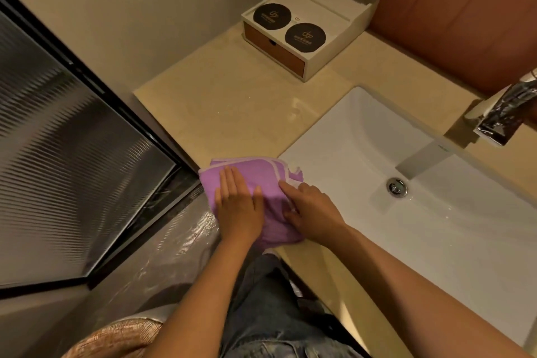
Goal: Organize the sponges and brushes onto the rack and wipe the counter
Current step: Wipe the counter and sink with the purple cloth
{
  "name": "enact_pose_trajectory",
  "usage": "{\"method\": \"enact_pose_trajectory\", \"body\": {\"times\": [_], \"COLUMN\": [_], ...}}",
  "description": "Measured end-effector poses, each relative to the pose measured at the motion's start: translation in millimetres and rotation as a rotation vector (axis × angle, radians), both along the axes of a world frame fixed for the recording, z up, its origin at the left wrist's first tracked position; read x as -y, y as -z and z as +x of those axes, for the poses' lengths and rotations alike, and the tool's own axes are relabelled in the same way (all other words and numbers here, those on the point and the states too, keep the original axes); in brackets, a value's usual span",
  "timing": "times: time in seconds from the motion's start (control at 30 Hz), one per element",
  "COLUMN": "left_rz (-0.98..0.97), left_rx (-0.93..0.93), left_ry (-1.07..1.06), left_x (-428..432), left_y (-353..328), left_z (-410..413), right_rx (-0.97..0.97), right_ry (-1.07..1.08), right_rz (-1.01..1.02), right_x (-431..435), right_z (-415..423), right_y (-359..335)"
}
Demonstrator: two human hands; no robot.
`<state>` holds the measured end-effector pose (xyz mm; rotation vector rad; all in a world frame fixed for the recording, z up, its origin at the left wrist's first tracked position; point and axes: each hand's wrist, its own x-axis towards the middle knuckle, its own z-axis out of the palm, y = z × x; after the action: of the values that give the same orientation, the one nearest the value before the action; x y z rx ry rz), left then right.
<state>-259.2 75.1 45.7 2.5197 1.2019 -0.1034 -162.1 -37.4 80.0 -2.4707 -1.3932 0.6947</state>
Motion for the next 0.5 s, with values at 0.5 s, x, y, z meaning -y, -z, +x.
{"method": "enact_pose_trajectory", "body": {"times": [0.5], "left_rz": [0.057], "left_rx": [-0.100], "left_ry": [0.302], "left_x": [-85], "left_y": [5], "left_z": [48], "right_rx": [-0.127], "right_ry": [0.186], "right_rz": [0.038], "right_x": [-53], "right_z": [3], "right_y": [-2]}}
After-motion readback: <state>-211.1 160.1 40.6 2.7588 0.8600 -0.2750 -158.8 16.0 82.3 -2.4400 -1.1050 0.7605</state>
